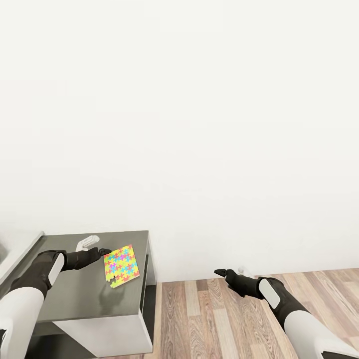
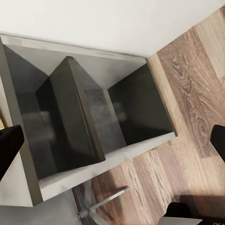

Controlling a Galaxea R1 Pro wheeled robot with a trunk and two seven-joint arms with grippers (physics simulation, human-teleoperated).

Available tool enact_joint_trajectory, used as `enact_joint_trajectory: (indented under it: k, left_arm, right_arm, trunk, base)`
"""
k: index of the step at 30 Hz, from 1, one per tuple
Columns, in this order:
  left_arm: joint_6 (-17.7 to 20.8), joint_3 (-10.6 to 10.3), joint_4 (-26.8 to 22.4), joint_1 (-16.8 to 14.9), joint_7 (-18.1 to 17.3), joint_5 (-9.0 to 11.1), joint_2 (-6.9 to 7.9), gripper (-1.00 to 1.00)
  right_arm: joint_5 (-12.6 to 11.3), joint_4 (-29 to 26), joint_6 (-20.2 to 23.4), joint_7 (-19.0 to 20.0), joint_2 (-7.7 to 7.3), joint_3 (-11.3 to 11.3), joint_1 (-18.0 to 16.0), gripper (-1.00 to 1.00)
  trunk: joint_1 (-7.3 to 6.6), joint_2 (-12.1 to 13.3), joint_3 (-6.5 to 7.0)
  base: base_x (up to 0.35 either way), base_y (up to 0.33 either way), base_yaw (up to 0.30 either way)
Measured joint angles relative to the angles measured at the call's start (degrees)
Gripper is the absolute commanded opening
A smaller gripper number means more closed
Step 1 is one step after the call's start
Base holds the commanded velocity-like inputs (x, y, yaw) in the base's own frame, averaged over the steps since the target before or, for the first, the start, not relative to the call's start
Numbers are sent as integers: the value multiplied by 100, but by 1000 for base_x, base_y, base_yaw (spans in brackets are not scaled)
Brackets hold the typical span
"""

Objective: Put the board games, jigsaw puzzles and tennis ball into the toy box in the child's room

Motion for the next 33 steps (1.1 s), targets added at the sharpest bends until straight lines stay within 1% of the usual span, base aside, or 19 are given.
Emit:
enact_joint_trajectory:
  k: [10, 23, 33]
  left_arm:
    - [4, 0, 0, 0, 0, 0, 0, 100]
    - [5, 0, 0, 0, 0, 0, -1, 100]
    - [4, 0, 0, 0, 0, 0, -4, 100]
  right_arm:
    - [0, 0, 0, 0, 2, -2, 1, 100]
    - [-3, 0, -1, 2, 2, -1, 1, 100]
    - [-7, 0, 0, 2, 2, -2, 1, 100]
  trunk:
    - [0, 0, 0]
    - [-1, 0, 0]
    - [-1, 0, 0]
  base:
    - [12, 9, 0]
    - [158, 122, 0]
    - [41, 17, 0]
